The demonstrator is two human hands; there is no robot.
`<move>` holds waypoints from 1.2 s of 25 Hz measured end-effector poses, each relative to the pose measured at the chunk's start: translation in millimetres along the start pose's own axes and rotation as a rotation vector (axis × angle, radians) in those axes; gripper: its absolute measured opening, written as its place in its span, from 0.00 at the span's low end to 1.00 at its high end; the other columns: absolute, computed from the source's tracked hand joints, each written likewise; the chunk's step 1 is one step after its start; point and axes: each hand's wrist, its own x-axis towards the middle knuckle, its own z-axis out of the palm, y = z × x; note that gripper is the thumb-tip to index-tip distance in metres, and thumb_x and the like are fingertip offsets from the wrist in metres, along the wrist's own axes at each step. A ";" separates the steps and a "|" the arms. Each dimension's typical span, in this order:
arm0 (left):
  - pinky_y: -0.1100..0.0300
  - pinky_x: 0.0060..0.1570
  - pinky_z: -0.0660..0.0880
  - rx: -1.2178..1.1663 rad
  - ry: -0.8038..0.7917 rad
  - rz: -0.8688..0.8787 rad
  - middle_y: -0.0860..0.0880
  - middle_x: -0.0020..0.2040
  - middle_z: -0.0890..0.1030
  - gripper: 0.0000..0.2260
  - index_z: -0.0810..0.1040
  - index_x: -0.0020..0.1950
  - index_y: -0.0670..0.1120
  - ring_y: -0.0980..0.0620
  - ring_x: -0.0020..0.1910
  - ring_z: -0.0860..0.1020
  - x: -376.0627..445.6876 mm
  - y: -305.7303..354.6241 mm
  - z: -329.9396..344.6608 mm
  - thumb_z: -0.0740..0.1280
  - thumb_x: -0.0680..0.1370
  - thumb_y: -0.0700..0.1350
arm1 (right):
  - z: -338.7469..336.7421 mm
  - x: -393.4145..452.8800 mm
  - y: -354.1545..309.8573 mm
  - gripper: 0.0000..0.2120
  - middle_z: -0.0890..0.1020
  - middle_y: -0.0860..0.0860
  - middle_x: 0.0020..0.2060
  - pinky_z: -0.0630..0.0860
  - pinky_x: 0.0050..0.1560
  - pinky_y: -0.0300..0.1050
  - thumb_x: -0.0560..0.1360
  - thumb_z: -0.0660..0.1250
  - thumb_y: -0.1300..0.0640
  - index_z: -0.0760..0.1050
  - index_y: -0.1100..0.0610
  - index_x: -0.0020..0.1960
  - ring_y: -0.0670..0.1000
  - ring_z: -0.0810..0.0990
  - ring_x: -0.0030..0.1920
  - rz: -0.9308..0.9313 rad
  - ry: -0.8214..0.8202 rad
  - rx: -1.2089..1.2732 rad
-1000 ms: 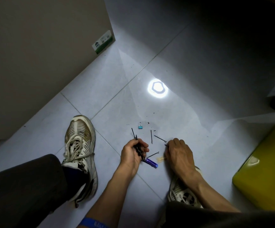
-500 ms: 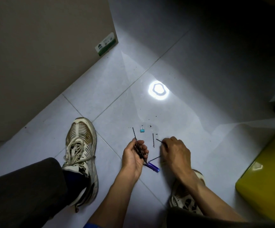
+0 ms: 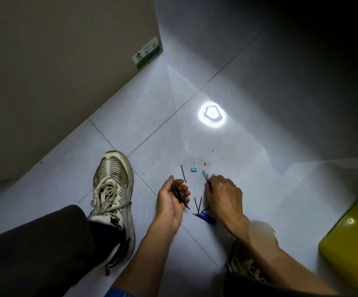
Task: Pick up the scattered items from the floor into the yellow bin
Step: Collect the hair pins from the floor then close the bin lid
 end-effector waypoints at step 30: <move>0.58 0.33 0.69 -0.137 0.003 -0.009 0.46 0.29 0.77 0.22 0.76 0.43 0.41 0.50 0.27 0.76 -2.8 -12.8 -2.6 0.51 0.84 0.54 | -18.8 -30.6 19.0 0.08 0.80 0.44 0.41 0.74 0.39 0.44 0.71 0.67 0.46 0.76 0.48 0.48 0.48 0.77 0.41 -0.156 -0.090 0.319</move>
